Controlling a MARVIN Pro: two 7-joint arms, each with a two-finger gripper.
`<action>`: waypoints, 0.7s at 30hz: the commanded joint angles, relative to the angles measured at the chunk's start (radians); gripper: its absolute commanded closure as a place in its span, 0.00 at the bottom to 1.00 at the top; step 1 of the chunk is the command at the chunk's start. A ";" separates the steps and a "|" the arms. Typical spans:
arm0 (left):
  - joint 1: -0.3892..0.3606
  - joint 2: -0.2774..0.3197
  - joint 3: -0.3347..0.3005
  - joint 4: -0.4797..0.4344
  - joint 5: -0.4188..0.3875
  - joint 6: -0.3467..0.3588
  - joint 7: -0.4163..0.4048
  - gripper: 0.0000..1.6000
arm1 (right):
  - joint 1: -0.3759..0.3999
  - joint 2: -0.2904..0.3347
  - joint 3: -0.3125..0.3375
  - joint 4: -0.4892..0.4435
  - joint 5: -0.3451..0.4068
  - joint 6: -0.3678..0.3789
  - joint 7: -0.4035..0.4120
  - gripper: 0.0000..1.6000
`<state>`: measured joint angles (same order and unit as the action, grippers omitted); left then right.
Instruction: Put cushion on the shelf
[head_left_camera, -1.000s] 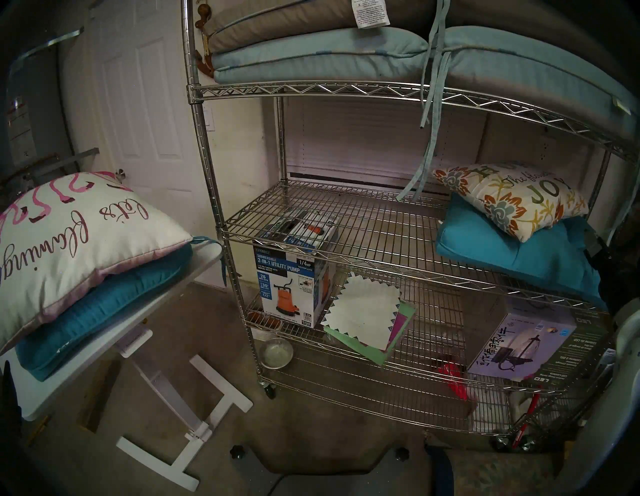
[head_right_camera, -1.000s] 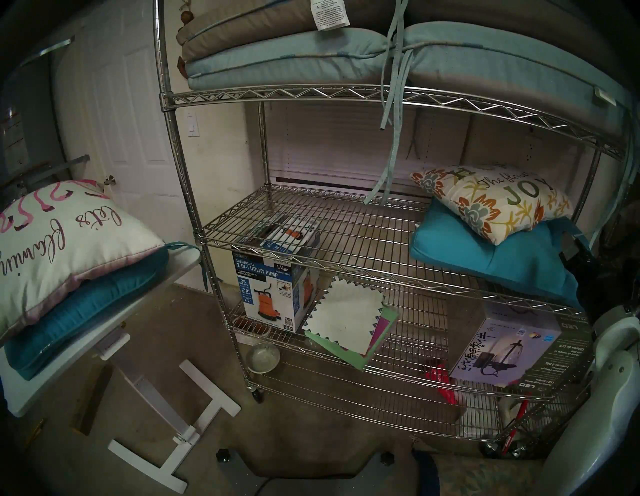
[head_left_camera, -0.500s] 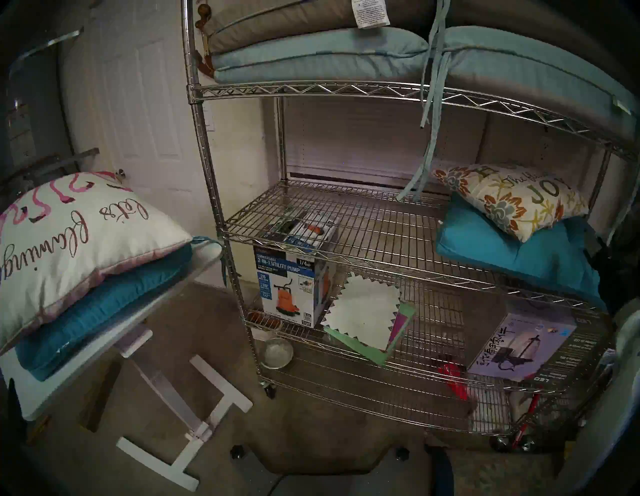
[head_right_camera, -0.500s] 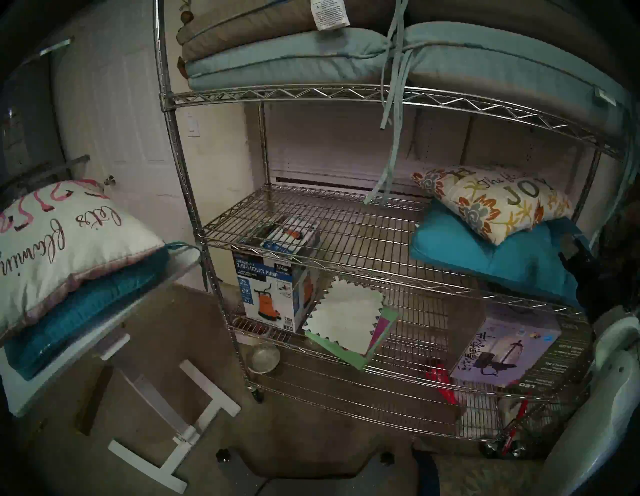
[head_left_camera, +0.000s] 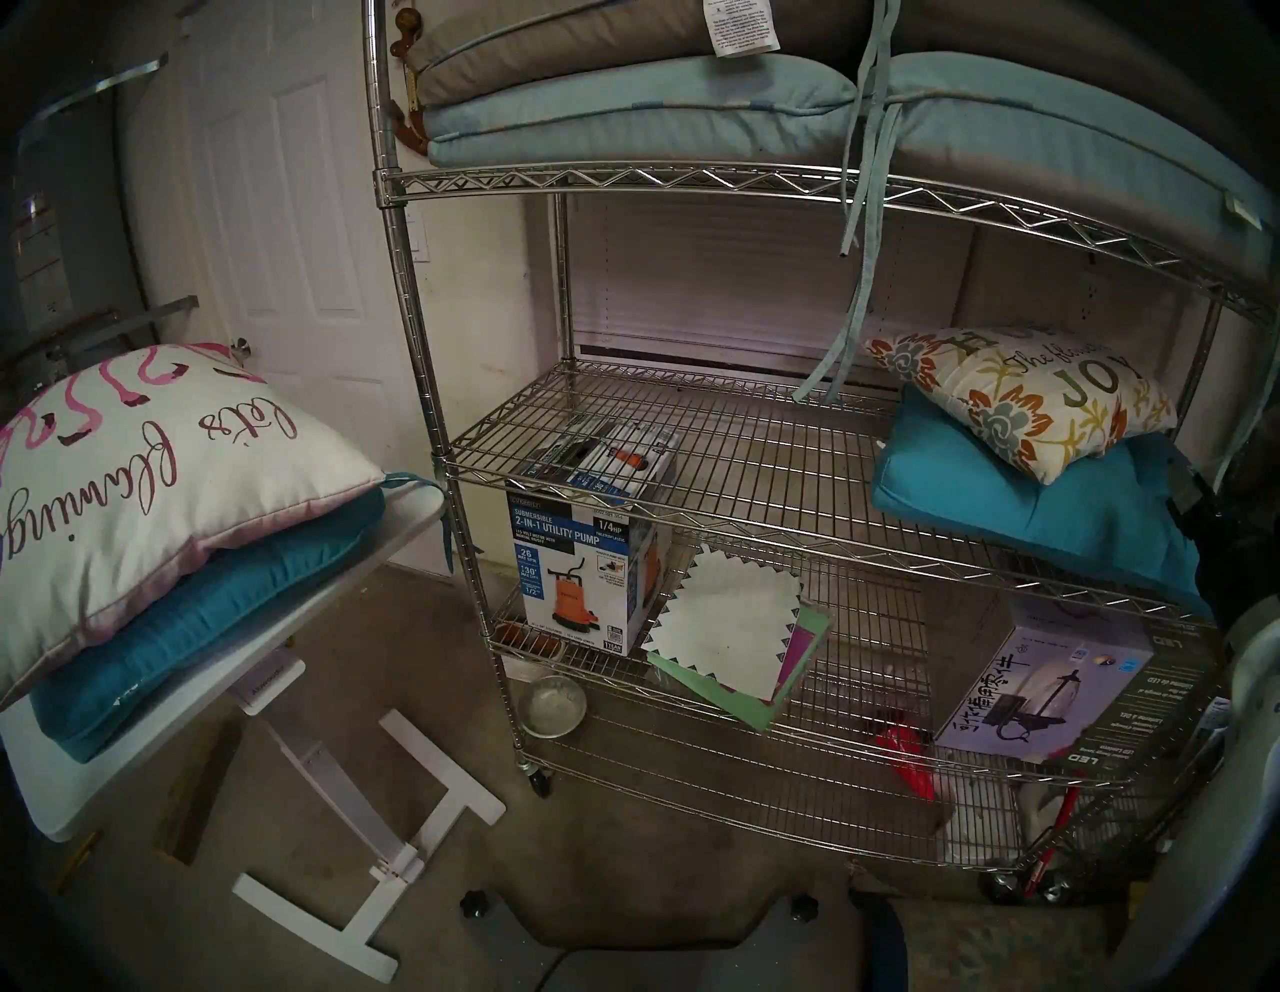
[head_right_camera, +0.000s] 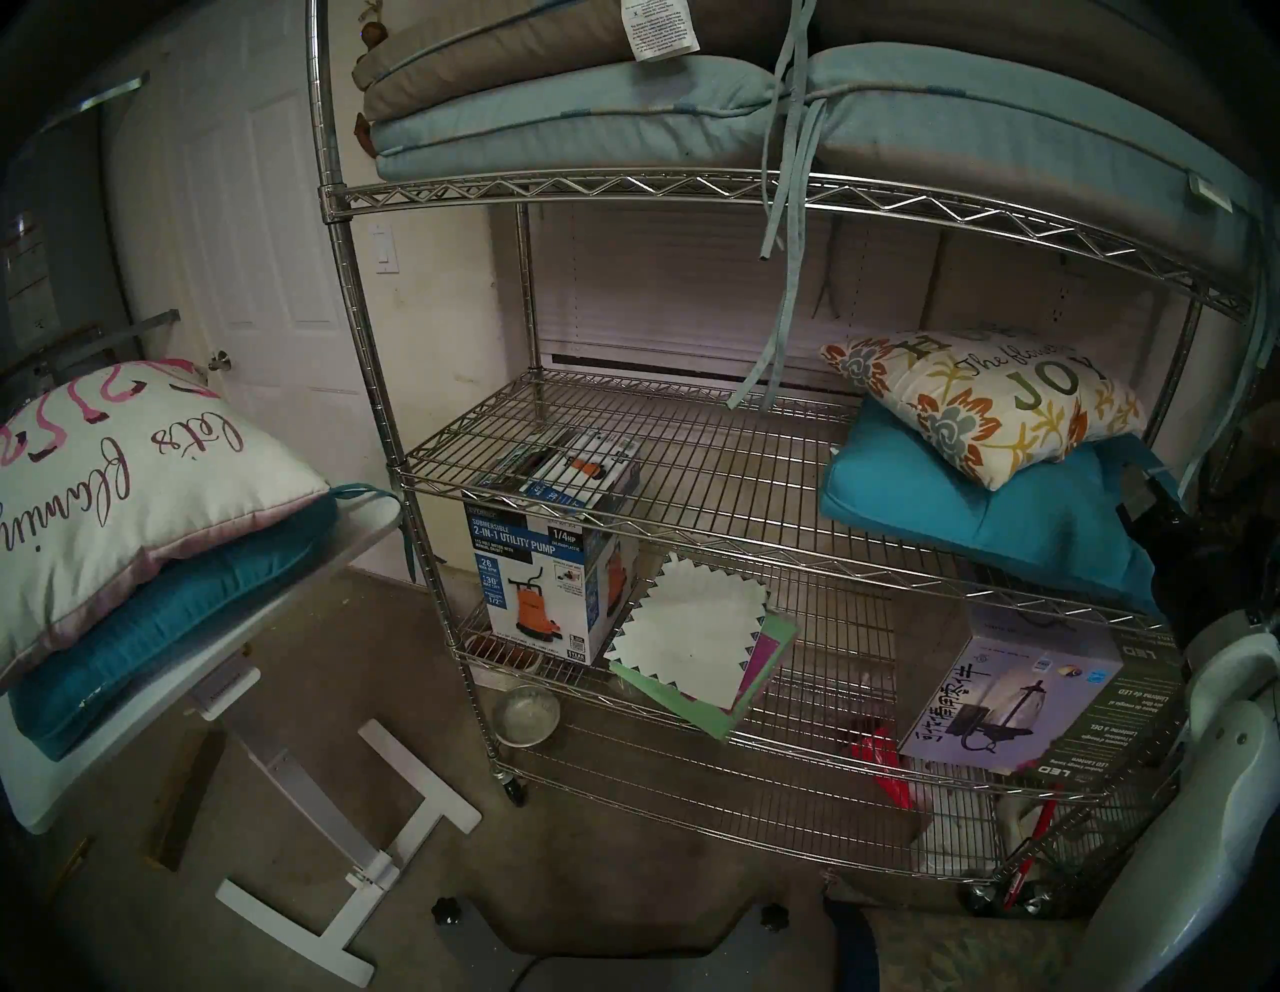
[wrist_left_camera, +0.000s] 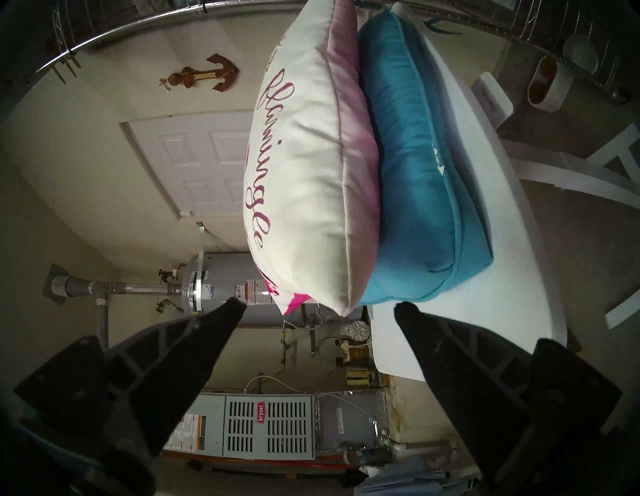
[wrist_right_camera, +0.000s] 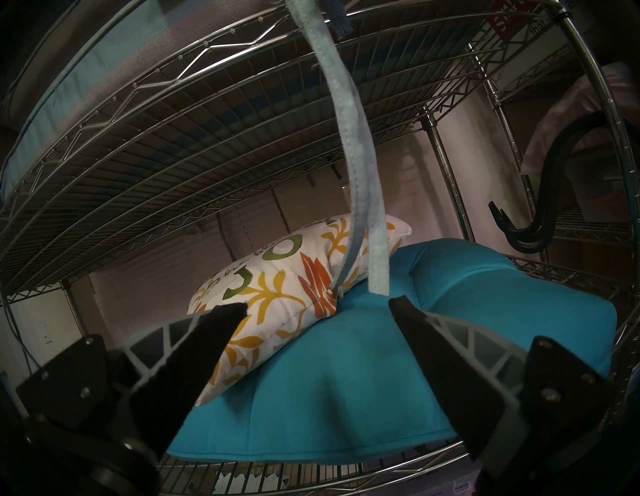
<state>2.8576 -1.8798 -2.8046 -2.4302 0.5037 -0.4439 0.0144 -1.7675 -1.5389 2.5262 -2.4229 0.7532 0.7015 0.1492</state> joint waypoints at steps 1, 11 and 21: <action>-0.017 0.108 -0.050 -0.013 -0.050 0.072 -0.039 0.00 | 0.003 -0.001 -0.001 -0.021 -0.003 -0.005 -0.003 0.00; -0.051 0.219 -0.075 -0.013 -0.093 0.164 -0.133 0.00 | 0.003 -0.001 -0.002 -0.021 -0.004 -0.005 -0.003 0.00; -0.084 0.295 -0.075 -0.013 -0.126 0.239 -0.217 0.00 | 0.004 -0.002 -0.003 -0.021 -0.006 -0.006 -0.003 0.00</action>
<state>2.7840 -1.6586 -2.8671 -2.4309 0.4022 -0.2485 -0.1784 -1.7673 -1.5391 2.5247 -2.4229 0.7501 0.7011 0.1492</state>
